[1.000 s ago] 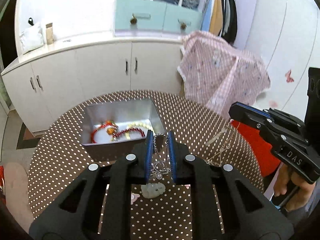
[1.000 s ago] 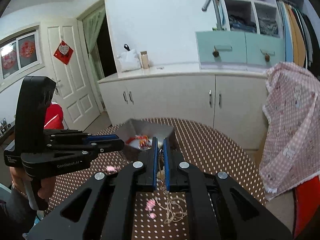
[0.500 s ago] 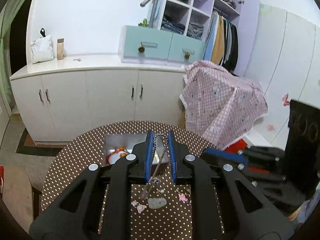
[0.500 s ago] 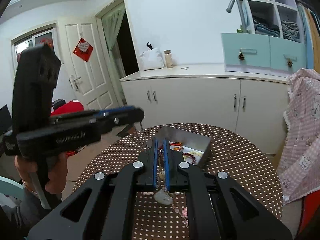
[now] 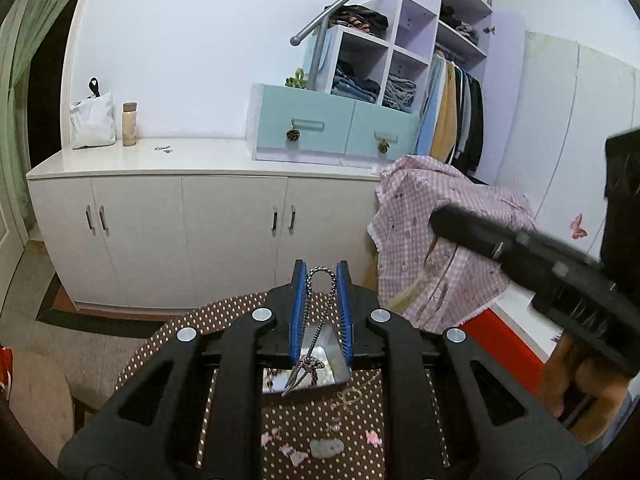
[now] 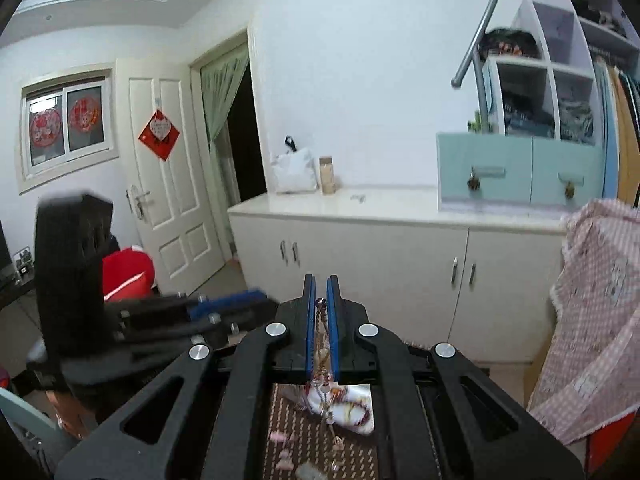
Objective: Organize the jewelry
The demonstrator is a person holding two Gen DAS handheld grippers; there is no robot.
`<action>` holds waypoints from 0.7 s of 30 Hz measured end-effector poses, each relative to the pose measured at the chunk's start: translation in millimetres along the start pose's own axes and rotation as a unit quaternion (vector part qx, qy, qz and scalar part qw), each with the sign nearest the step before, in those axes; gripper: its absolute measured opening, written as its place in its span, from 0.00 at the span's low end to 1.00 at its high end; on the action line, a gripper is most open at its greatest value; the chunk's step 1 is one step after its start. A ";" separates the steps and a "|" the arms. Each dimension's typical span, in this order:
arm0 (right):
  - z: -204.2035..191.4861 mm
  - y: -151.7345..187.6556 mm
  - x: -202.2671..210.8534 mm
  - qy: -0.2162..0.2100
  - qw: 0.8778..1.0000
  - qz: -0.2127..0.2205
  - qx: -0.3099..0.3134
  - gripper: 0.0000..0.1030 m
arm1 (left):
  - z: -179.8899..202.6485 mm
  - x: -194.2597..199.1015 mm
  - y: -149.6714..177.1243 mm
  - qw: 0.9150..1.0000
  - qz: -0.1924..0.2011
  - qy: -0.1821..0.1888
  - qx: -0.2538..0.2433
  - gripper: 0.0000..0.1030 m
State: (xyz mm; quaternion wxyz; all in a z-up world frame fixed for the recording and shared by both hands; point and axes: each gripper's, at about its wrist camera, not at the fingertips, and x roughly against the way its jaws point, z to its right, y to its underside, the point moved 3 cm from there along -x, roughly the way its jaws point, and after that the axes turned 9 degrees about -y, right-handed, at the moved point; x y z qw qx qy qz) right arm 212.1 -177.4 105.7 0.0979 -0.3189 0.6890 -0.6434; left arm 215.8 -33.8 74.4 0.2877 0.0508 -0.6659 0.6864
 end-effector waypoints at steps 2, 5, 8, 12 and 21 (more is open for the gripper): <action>1.8 -10.3 -3.7 0.002 1.000 0.006 0.006 0.04 | -2.7 -5.5 -8.4 1.000 0.004 -0.002 0.004 0.15; 4.6 -22.2 -12.3 0.003 1.000 0.014 0.012 0.04 | -7.3 -14.2 -18.7 1.000 0.008 -0.003 0.011 0.15; 6.2 -23.2 -21.0 0.004 1.000 0.013 0.018 0.04 | -11.7 -19.5 -25.2 1.000 0.016 -0.007 0.018 0.15; 11.8 -12.1 -34.3 0.001 1.000 -0.001 0.014 0.04 | -14.7 -36.4 -21.6 1.000 0.003 -0.006 0.018 0.15; 19.9 -19.9 -47.9 0.018 1.000 -0.004 0.020 0.04 | -25.0 -77.4 5.4 0.998 -0.049 -0.008 0.025 0.15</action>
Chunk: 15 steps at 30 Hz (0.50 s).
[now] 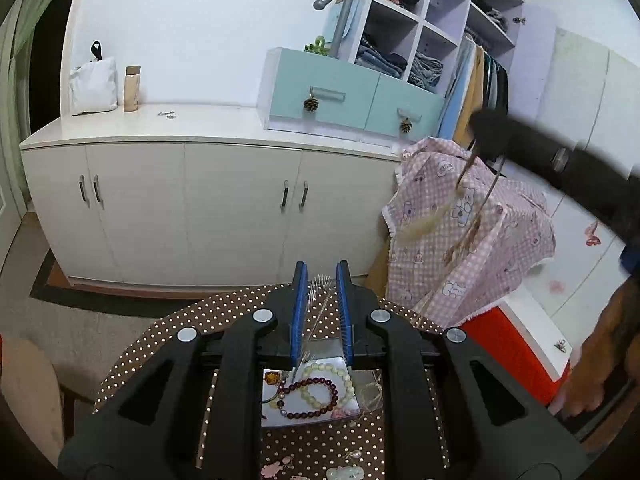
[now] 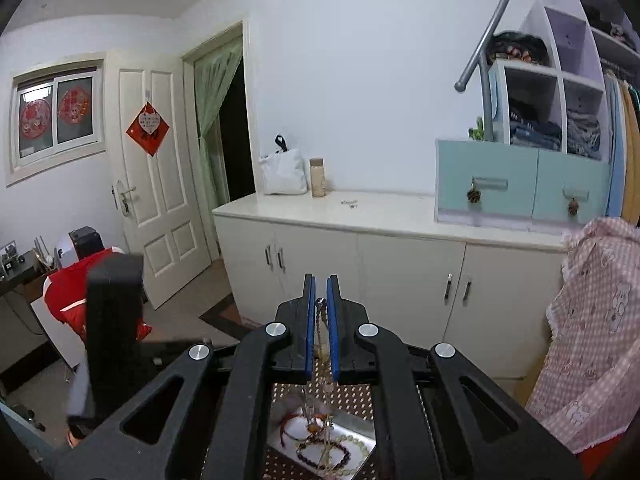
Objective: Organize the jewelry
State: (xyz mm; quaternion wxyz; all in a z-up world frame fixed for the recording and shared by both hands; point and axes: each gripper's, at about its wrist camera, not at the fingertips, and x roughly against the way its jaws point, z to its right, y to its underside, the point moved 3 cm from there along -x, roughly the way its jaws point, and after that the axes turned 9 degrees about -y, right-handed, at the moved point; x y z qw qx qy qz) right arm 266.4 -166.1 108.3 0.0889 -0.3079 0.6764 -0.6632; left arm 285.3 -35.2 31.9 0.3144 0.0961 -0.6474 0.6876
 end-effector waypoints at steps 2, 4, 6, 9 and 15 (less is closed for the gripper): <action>-2.4 -8.7 3.6 0.001 1.000 0.009 0.006 0.04 | -0.6 5.1 -4.9 1.000 0.009 0.002 0.002 0.15; -3.0 -15.1 4.3 0.004 1.000 0.015 0.010 0.04 | 0.2 8.5 -9.6 1.000 0.017 0.002 0.002 0.15; -3.8 -16.5 0.8 0.003 1.000 0.010 0.013 0.04 | 1.5 8.5 -11.0 1.000 0.017 0.003 -0.001 0.15; -3.5 -6.3 -8.9 0.001 1.000 -0.003 0.014 0.04 | 1.1 2.8 -8.5 1.000 0.013 0.002 -0.003 0.15; 6.9 35.8 -34.8 -0.004 0.998 -0.054 -0.011 0.04 | -7.6 -21.7 12.2 0.999 -0.032 -0.007 -0.005 0.15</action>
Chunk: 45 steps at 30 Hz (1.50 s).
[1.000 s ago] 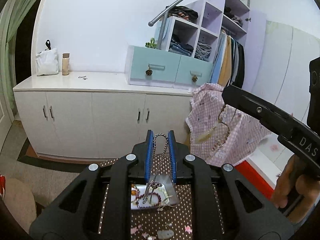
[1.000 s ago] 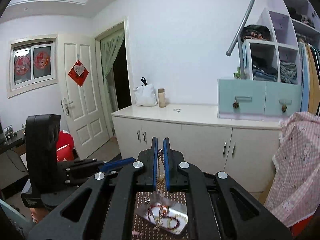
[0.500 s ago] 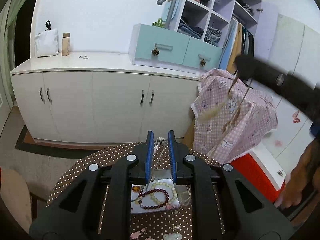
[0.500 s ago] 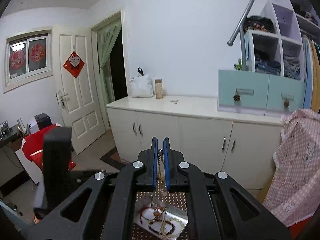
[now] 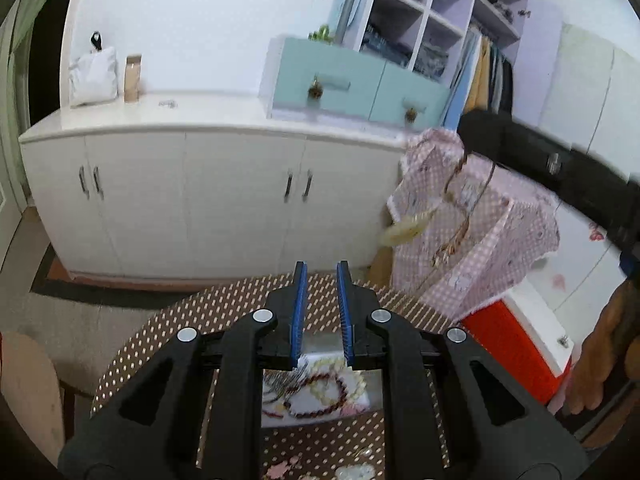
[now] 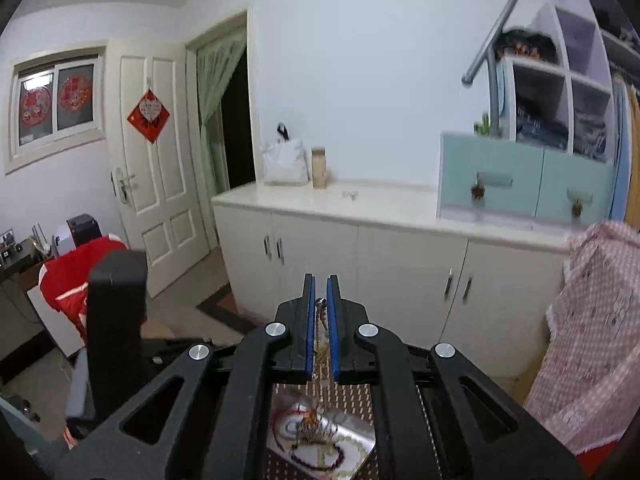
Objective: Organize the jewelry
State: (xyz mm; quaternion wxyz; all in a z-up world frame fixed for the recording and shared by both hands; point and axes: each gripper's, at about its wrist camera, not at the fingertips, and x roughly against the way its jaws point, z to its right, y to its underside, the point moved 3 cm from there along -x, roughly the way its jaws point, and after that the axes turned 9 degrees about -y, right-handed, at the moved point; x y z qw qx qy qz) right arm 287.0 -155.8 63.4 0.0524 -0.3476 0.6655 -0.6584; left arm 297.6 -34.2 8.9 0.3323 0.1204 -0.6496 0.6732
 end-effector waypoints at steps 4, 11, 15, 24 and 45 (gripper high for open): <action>6.4 18.8 -10.0 -0.004 1.000 -0.022 -0.022 0.05 | -5.8 -7.8 8.5 1.000 -0.017 -0.012 -0.001 0.16; 4.5 29.9 2.0 -0.002 0.999 -0.024 -0.030 0.16 | -15.4 13.9 13.8 0.999 0.019 -0.042 0.011 0.73; 5.8 36.6 20.7 0.002 0.999 -0.014 -0.040 0.20 | -15.6 32.0 18.5 0.997 0.036 -0.064 0.000 0.73; 9.2 90.5 54.9 0.021 0.998 -0.027 -0.059 0.24 | -6.3 59.1 65.7 0.993 0.044 -0.103 -0.041 0.73; -15.9 245.8 38.8 0.038 0.979 -0.190 -0.070 0.29 | -8.7 25.4 202.8 0.989 -0.098 -0.095 -0.049 0.72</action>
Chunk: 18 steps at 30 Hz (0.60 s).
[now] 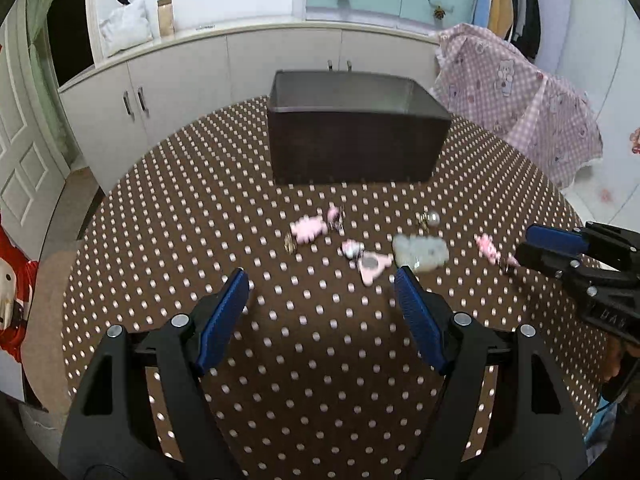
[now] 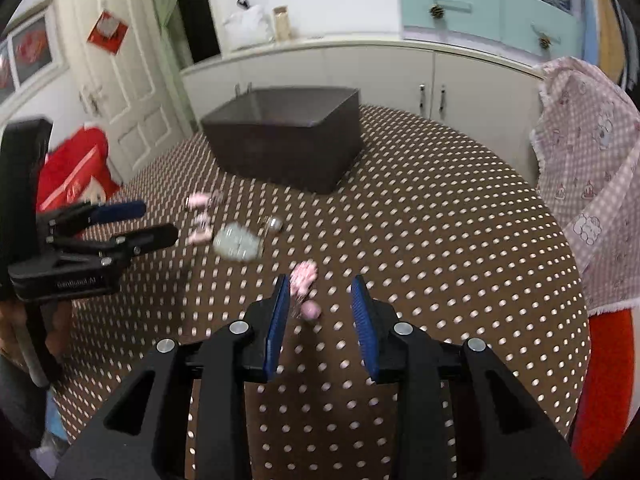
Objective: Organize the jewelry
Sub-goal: 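Move both grippers back to the table and grasp a pink charm with the right gripper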
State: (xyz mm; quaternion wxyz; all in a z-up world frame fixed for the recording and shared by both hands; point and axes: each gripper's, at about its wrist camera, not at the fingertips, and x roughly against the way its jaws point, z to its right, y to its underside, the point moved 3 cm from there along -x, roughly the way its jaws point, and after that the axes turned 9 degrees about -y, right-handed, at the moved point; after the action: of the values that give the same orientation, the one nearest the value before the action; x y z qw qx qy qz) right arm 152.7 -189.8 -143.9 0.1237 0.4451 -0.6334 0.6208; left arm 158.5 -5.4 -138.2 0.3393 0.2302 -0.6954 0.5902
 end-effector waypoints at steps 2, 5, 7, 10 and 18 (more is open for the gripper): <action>-3.8 2.3 -4.3 0.002 1.000 -0.007 0.011 0.29 | 1.8 -1.4 3.3 1.000 -0.005 0.001 -0.001 0.72; -6.1 -1.8 -10.6 0.009 1.000 -0.018 0.020 0.29 | 4.3 -2.3 4.2 1.000 -0.007 0.003 -0.004 0.72; -5.8 -2.8 -15.9 0.010 0.999 -0.023 0.024 0.29 | 5.4 -3.1 4.5 1.000 -0.007 0.004 -0.006 0.72; -8.7 -4.6 -25.1 0.012 0.999 -0.034 0.034 0.29 | 7.1 -5.9 4.4 1.000 -0.009 0.005 -0.007 0.72; -7.8 -0.5 -26.2 0.023 0.998 -0.033 0.058 0.11 | 13.7 -15.0 -1.6 1.000 -0.015 0.011 -0.006 0.72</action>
State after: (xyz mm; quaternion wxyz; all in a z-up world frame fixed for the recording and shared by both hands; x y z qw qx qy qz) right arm 165.0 -172.0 -160.6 0.1330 0.4574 -0.5783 0.6623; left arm 166.9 -20.2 -149.4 0.3570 0.2316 -0.6918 0.5834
